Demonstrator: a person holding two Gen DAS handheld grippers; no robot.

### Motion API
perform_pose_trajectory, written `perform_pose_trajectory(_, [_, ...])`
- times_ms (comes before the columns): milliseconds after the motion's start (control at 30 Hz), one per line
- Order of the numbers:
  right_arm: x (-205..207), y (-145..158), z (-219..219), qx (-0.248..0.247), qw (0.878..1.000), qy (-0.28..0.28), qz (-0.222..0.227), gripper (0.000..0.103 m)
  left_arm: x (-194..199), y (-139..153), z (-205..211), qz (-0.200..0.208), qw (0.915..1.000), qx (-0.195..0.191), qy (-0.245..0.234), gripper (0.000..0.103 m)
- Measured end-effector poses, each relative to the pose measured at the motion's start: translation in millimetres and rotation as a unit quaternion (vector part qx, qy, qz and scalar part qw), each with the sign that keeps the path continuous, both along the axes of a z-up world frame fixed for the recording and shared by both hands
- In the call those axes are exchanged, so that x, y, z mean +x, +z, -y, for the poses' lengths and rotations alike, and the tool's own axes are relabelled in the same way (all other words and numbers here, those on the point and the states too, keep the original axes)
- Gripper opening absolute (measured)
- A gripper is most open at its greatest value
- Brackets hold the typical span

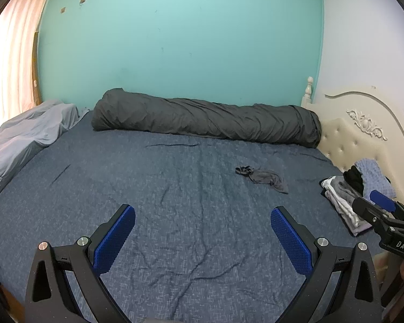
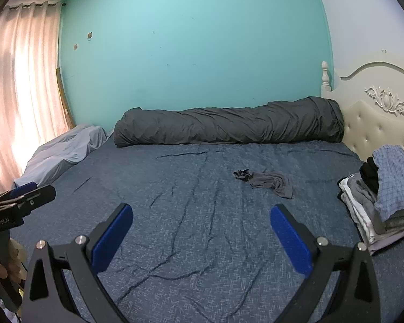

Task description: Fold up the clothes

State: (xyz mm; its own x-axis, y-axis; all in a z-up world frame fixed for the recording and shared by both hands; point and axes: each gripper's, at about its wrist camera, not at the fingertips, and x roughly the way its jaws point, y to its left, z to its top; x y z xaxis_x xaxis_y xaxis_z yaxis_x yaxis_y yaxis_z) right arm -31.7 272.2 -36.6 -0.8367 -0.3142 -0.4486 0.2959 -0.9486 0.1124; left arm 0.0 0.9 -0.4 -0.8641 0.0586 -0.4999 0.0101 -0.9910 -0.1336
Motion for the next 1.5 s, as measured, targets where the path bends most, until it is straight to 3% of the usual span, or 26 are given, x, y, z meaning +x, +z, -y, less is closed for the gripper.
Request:
perform_pose_trajectory(700, [-5, -1, -7, 0.0, 1.0, -0.002, 0.007, 0.103, -2, -12, -5, -0.002, 1.0, -0.004, 0.0, 0.103])
perform_pose_trajectory(1500, [-2, 6, -11, 0.001, 1.0, -0.003, 0.002, 0.102, 4, 1, -6, -0.008, 1.0, -0.006, -0.001, 0.103])
